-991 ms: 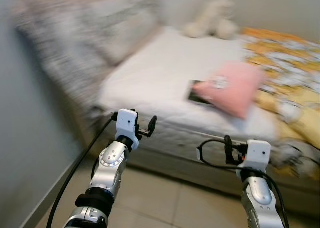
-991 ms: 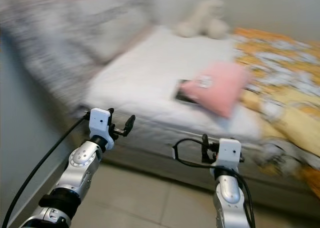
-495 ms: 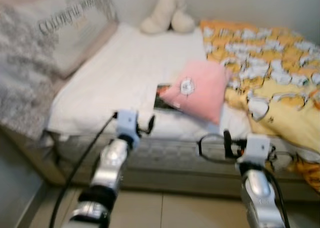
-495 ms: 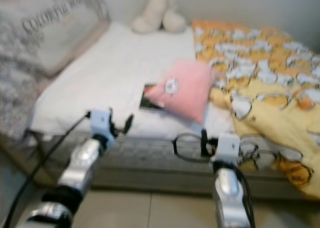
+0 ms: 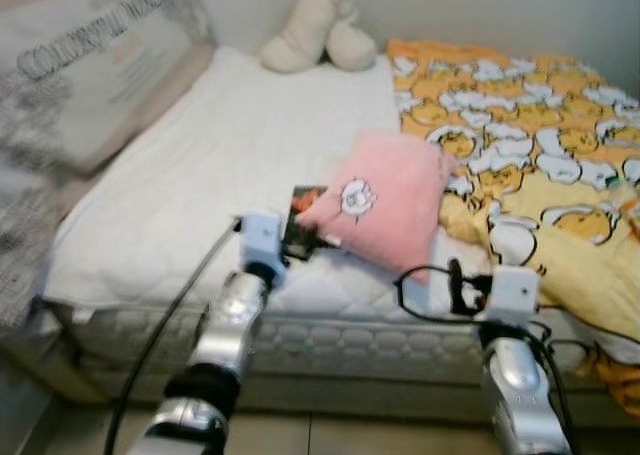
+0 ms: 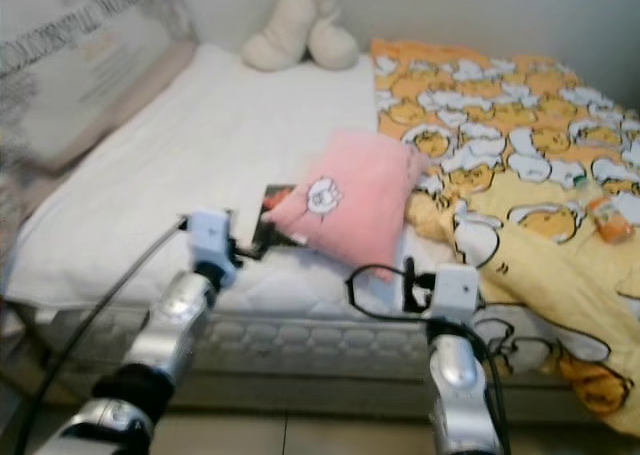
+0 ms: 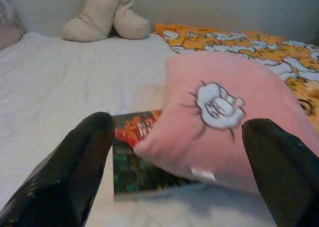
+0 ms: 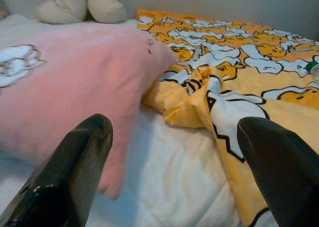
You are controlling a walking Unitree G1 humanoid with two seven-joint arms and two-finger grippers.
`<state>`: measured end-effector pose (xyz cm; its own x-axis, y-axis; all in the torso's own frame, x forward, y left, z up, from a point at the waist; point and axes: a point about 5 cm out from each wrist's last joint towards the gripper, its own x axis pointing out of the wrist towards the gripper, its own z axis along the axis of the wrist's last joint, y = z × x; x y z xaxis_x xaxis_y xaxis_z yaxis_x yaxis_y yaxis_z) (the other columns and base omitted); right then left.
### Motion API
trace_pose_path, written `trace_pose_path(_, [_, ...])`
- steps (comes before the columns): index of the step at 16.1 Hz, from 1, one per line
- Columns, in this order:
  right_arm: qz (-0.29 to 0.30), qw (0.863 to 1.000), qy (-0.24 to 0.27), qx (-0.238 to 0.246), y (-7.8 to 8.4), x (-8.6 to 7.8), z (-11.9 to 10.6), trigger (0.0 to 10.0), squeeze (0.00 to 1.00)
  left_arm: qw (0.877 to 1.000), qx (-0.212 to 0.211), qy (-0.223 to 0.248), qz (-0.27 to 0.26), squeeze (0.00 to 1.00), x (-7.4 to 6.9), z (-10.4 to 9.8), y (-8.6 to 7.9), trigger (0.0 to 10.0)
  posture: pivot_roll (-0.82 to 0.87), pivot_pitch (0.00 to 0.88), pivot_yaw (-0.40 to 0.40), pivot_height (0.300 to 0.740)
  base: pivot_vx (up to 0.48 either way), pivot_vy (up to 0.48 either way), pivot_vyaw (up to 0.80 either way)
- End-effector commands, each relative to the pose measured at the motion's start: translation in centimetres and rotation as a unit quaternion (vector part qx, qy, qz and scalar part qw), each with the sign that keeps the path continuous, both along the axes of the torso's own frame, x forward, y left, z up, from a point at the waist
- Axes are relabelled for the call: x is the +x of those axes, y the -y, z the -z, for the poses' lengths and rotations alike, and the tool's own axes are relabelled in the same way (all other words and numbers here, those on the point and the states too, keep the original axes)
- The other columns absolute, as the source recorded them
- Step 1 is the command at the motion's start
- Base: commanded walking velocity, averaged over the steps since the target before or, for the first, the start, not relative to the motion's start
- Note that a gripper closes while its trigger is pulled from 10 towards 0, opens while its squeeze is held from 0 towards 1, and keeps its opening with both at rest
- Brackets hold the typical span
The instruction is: Clean up the room
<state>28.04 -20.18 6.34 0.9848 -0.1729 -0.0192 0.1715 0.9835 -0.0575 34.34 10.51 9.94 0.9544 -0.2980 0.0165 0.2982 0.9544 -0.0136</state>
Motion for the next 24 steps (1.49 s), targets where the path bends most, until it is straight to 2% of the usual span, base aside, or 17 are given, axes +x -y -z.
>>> trace_pose_path(1, [0.014, 1.000, -0.006, -0.008, 1.0, -0.2, 0.1, 10.0, 1.00, 1.000, 0.003, -0.001, 0.008, 1.00, 0.2, -0.2, 1.0, 10.0, 0.12, 0.000, 0.024, 0.740, 0.480, 0.000, 0.00])
trace_pose_path(2, [0.014, 1.000, -0.008, -0.007, 1.0, -0.2, 0.2, 10.0, 1.00, 1.000, 0.002, -0.002, 0.005, 1.00, 0.3, -0.3, 0.8, 10.0, 0.11, 0.000, 0.025, 0.740, 0.480, 0.000, 0.00])
trace_pose_path(3, [0.012, 1.000, -0.008, -0.006, 0.9, -0.2, 0.2, 10.0, 0.22, 1.000, 0.001, -0.004, 0.003, 1.00, 0.4, -0.3, 0.7, 10.0, 0.11, 0.000, 0.026, 0.740, 0.480, 0.000, 0.00])
trace_pose_path(4, [0.006, 1.000, -0.006, -0.002, 0.8, -0.2, 0.2, 10.0, 0.00, 1.000, 0.002, -0.004, 0.004, 1.00, 0.5, -0.3, 0.7, 10.0, 0.11, 0.000, 0.025, 0.740, 0.480, 0.000, 0.00])
trace_pose_path(8, [0.008, 1.000, -0.002, -0.011, 0.9, -0.2, -0.1, 10.0, 0.00, 1.000, 0.006, 0.000, 0.012, 1.00, 0.6, -0.6, 1.0, 10.0, 0.11, 0.000, 0.023, 0.740, 0.480, 0.000, 0.00])
trace_pose_path(12, [0.007, 1.000, -0.011, -0.002, 0.5, -0.6, 0.3, 10.0, 0.00, 0.999, 0.029, -0.005, 0.019, 1.00, 0.6, -0.2, 0.9, 10.0, 0.10, 0.000, 0.030, 0.740, 0.480, 0.000, 0.00])
trace_pose_path(15, [-0.002, 1.000, -0.023, 0.020, 0.1, 0.4, 0.4, 10.0, 0.00, 0.999, 0.033, 0.012, 0.003, 1.00, 1.2, -1.0, 0.5, 10.0, 0.09, 0.000, 0.038, 0.740, 0.320, 0.000, 0.00])
trace_pose_path(16, [-0.005, 0.999, -0.036, 0.037, -0.2, 0.6, 0.7, 10.0, 0.00, 1.000, 0.028, 0.008, 0.005, 0.00, 1.5, -1.1, 0.5, 10.0, 0.09, 0.000, 0.039, 0.740, 0.000, 0.000, 0.00])
trace_pose_path(18, [0.011, 0.992, -0.084, 0.091, -0.3, 0.3, 2.7, 10.0, 0.00, 0.996, 0.038, -0.049, 0.062, 0.00, 1.8, -0.3, 1.9, 10.0, 0.09, 0.000, 0.032, 0.740, 0.000, 0.000, 0.00])
trace_pose_path(19, [0.012, 0.990, -0.097, 0.105, -0.4, 0.2, 3.1, 10.0, 0.00, 0.994, 0.032, -0.072, 0.082, 0.00, 1.8, -0.1, 2.3, 10.0, 0.09, 0.000, 0.034, 0.740, 0.000, 0.000, 0.00])
trace_pose_path(20, [0.007, 0.985, -0.104, 0.136, -0.9, 0.2, 3.3, 10.0, 0.00, 0.987, 0.005, -0.101, 0.128, 0.00, 1.7, 0.0, 2.9, 10.0, 0.08, 0.000, 0.041, 0.740, 0.000, 0.000, 0.00])
trace_pose_path(22, [-0.004, 0.982, -0.103, 0.159, -1.5, -0.1, 3.1, 10.0, 0.00, 0.978, -0.014, -0.119, 0.169, 0.00, 1.6, -0.1, 2.8, 10.0, 0.08, 0.000, 0.046, 0.740, 0.000, 0.000, 0.00])
trace_pose_path(24, [0.002, 0.975, -0.119, 0.189, -1.7, -0.5, 3.8, 10.0, 0.00, 0.970, -0.043, -0.136, 0.199, 0.00, 1.4, 0.0, 3.1, 10.0, 0.08, 0.000, 0.048, 0.740, 0.000, 0.000, 0.00])
